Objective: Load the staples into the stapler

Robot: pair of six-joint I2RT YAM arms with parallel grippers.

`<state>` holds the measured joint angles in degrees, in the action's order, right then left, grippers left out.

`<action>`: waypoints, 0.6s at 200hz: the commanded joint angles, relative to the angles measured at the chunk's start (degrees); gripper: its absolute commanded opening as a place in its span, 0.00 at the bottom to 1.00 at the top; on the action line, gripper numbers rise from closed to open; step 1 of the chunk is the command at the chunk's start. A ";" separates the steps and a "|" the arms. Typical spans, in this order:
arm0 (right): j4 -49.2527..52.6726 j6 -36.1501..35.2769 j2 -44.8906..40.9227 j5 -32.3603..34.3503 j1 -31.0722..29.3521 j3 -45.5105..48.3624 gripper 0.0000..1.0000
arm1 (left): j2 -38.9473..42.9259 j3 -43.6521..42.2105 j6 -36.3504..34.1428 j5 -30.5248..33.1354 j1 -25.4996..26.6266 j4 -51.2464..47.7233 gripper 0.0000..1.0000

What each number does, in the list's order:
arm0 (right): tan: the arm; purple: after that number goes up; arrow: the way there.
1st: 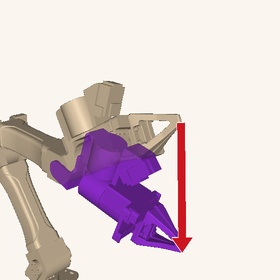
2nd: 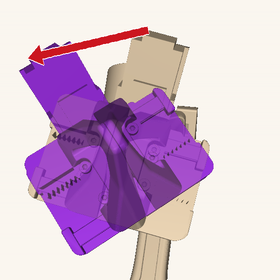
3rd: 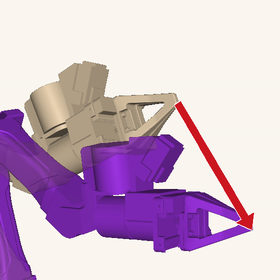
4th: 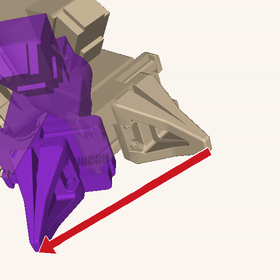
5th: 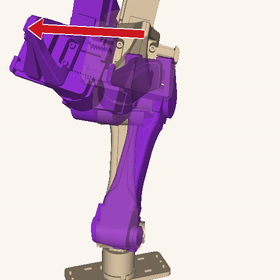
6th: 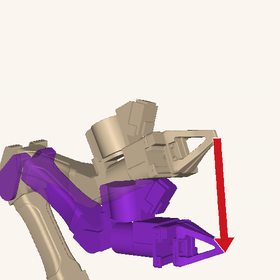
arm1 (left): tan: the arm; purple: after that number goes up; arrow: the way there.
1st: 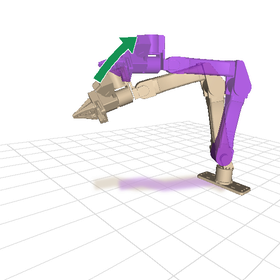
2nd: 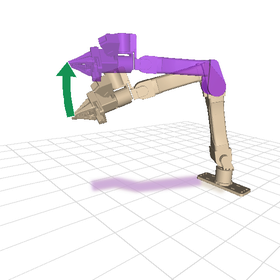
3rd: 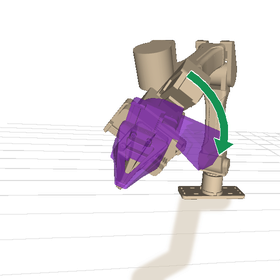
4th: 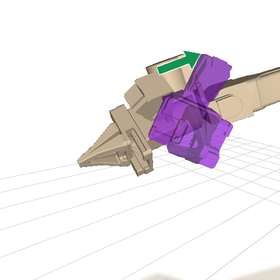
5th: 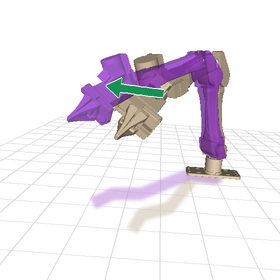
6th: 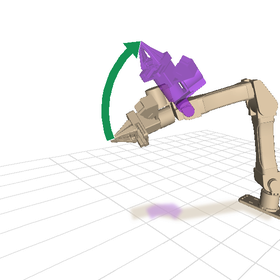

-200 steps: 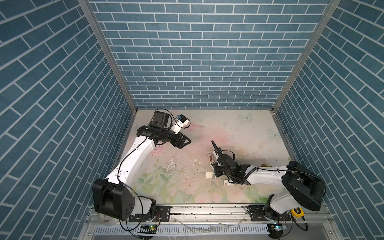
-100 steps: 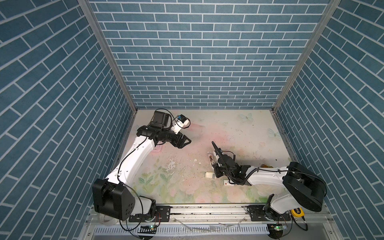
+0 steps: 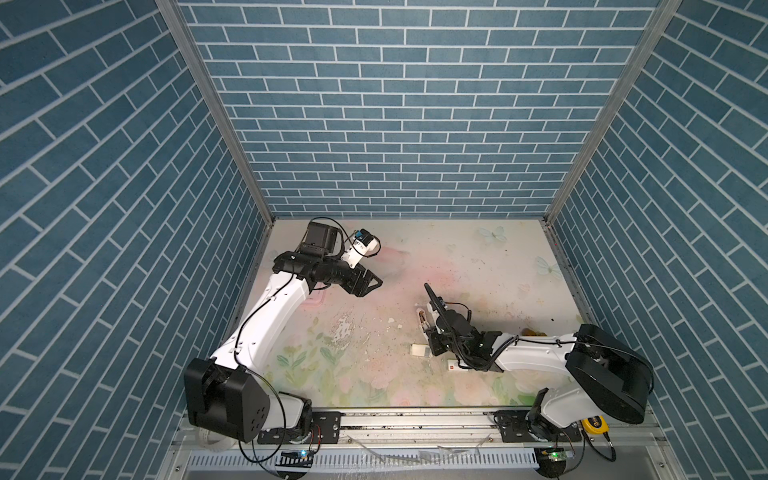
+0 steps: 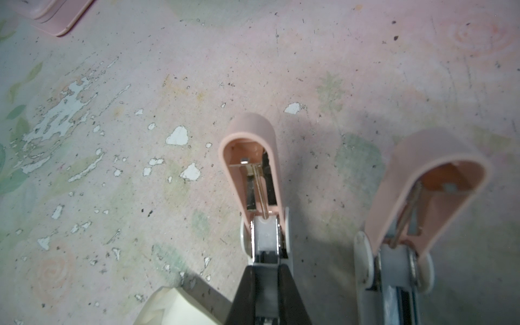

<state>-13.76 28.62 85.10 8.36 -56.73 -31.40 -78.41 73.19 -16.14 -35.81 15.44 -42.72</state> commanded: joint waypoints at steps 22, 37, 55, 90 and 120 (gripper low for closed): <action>3.56 0.91 0.38 -0.10 -0.95 0.77 0.04 | 1.08 -0.94 -0.58 -0.22 -0.50 -0.22 0.77; 3.65 0.76 0.19 0.14 -0.93 0.77 0.07 | 1.07 -0.87 -0.57 -0.22 -0.50 -0.26 0.77; 3.65 0.69 0.14 0.21 -1.00 0.65 0.10 | 1.19 -0.94 -0.60 -0.22 -0.50 -0.26 0.77; 3.82 0.66 0.11 0.43 -1.06 0.41 0.15 | 1.41 -1.01 -0.60 -0.22 -0.50 -0.26 0.77; 3.95 0.52 0.20 0.67 -1.23 0.12 0.18 | 1.43 -0.94 -0.57 -0.22 -0.50 -0.30 0.77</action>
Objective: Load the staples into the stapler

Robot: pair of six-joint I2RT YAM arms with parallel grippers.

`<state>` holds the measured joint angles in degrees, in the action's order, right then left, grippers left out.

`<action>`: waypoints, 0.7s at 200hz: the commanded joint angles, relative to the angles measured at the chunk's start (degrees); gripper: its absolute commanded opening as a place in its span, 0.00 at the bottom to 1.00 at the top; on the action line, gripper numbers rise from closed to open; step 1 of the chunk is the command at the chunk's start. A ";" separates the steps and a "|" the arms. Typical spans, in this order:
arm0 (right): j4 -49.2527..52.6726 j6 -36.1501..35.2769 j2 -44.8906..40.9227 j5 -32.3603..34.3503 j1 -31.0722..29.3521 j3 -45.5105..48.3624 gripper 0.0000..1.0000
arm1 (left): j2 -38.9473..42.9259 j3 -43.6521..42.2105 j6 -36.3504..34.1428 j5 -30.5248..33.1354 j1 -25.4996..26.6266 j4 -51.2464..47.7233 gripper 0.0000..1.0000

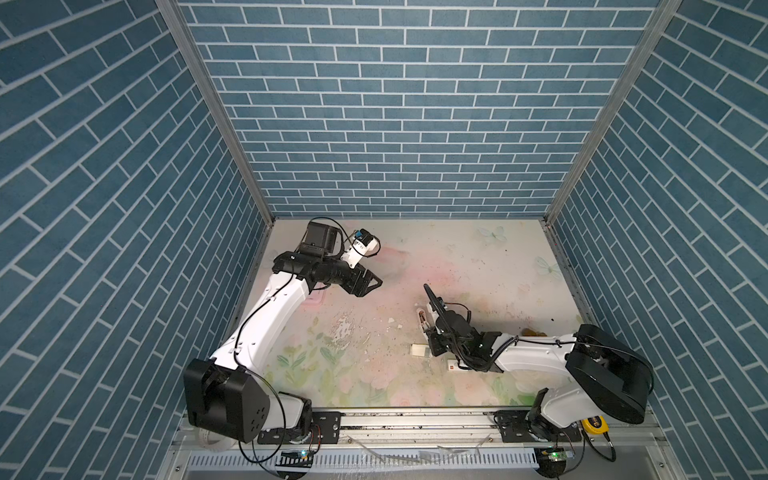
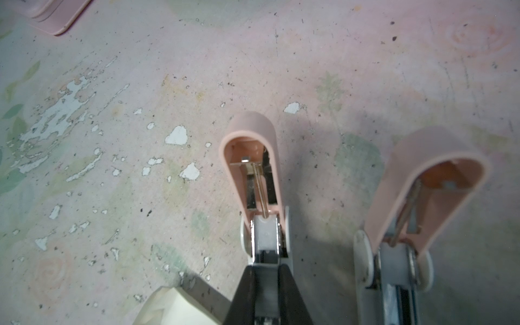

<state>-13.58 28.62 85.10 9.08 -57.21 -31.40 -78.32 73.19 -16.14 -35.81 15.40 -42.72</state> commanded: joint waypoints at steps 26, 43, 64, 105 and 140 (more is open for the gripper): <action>3.96 0.38 0.39 0.06 -0.75 -0.22 0.21 | 1.42 -1.03 -0.60 -0.22 -0.46 -0.26 0.77; 4.18 0.34 0.42 0.37 -0.98 -0.37 0.23 | 1.43 -1.03 -0.60 -0.27 -0.46 -0.26 0.77; 4.53 0.04 0.40 0.59 -0.93 -0.67 0.25 | 1.48 -0.94 -0.57 -0.31 -0.46 -0.26 0.77; 5.14 -0.47 -0.14 1.37 -0.97 -0.94 0.27 | 1.51 -0.94 -0.56 -0.24 -0.46 -0.26 0.77; 6.37 -1.54 -2.95 1.64 -0.98 -1.81 0.29 | 1.60 -0.97 -0.73 0.03 -0.46 -0.26 0.77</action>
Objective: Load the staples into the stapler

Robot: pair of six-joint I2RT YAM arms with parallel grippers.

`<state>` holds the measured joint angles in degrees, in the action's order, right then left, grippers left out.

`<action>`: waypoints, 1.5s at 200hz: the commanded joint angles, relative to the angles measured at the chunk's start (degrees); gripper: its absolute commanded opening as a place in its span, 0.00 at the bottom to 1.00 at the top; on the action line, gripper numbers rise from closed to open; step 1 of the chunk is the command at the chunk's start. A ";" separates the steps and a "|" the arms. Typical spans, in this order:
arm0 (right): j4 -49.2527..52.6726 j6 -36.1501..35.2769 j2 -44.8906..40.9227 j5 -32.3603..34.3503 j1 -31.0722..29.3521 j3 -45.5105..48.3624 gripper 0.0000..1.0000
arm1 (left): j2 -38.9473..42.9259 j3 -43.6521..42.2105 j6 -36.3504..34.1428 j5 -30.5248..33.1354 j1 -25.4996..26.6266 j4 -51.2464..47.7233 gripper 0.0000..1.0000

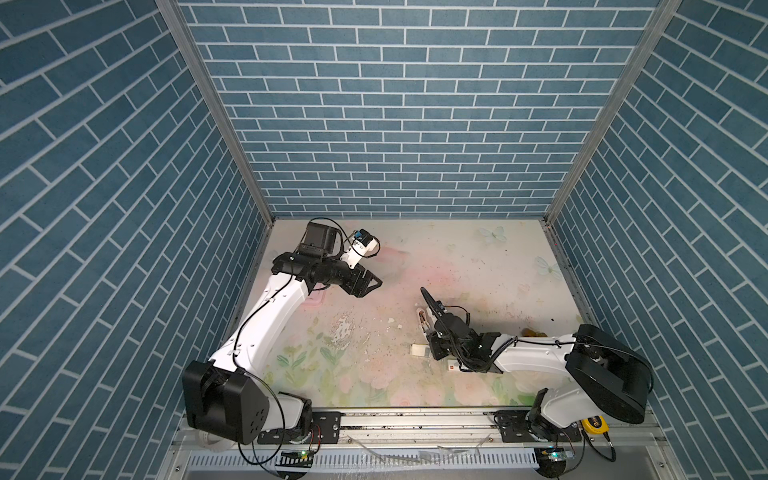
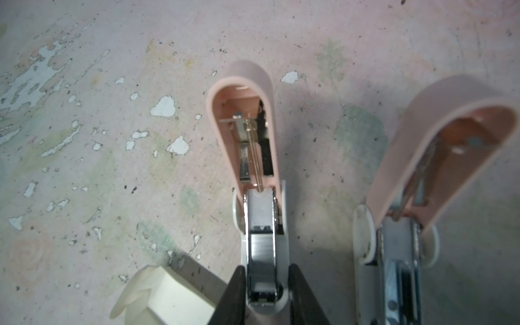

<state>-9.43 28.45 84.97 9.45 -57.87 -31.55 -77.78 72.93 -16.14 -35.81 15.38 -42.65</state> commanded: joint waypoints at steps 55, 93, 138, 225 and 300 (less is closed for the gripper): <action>11.37 -3.90 -9.29 1.15 0.15 -7.85 0.32 | 1.20 -0.58 -0.91 0.28 -0.43 -0.67 0.78; 23.77 -1.48 -15.01 -0.96 2.44 -12.42 0.24 | 2.11 -1.63 0.05 0.23 -0.43 -0.37 0.82; 36.51 5.58 -17.00 -10.78 2.59 -15.47 0.21 | 4.08 -5.49 2.83 1.07 -0.43 3.32 0.83; 30.73 23.89 -10.97 -5.53 -6.44 -15.49 0.25 | 4.56 -1.52 6.34 7.59 -0.39 3.47 0.83; 31.88 33.47 0.83 3.35 -9.94 -21.02 0.25 | 9.37 -3.61 7.52 5.09 -0.43 6.64 0.83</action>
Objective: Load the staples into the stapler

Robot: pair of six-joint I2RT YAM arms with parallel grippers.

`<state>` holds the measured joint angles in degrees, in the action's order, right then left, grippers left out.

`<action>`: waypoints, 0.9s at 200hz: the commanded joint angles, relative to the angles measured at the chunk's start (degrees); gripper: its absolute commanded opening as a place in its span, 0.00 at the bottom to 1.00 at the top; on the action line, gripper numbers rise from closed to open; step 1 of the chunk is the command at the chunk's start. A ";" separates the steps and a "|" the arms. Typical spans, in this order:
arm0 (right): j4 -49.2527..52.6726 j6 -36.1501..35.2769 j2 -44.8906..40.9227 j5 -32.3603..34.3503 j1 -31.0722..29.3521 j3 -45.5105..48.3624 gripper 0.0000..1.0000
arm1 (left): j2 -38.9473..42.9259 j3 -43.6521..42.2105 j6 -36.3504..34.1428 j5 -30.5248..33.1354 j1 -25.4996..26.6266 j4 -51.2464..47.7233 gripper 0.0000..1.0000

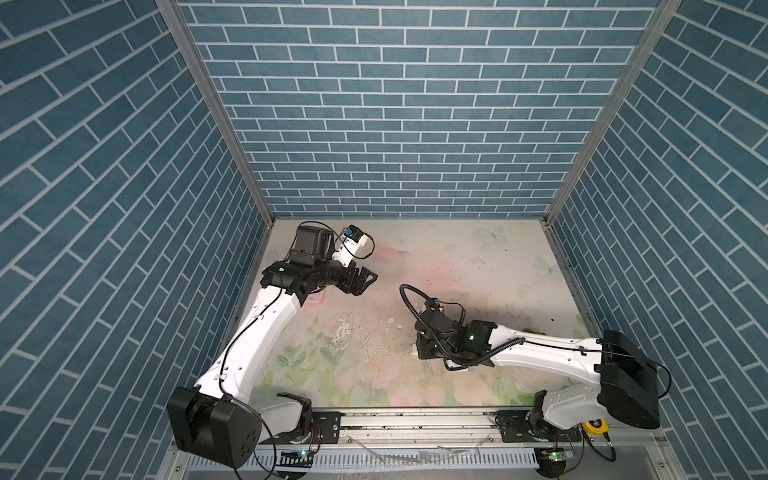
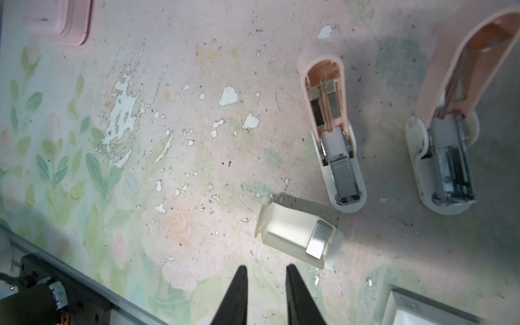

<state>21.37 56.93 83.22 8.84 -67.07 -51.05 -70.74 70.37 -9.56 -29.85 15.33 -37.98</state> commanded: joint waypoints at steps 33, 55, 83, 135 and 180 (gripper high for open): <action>2.08 5.79 5.88 5.13 -1.16 -2.83 0.25 | 4.42 -2.25 1.12 -0.41 -0.39 3.08 0.83; 2.02 5.91 7.52 5.44 -1.14 -3.31 0.25 | 4.83 -2.38 1.26 -0.60 -0.39 3.06 0.83; 4.39 6.07 9.12 6.28 -1.16 -4.22 0.25 | 4.83 -2.34 1.30 -1.13 -0.39 2.89 0.84; 4.75 7.27 9.76 6.68 -1.24 -3.11 0.25 | 4.51 -2.69 1.54 -2.14 -0.39 3.33 0.84; 5.33 7.32 11.46 6.28 -1.19 -3.69 0.25 | 4.50 -2.65 1.49 -2.50 -0.39 3.37 0.84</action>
<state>24.56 61.71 93.10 13.80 -67.88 -54.06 -66.43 68.49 -8.36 -31.20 15.33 -35.16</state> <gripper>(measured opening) 0.248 0.839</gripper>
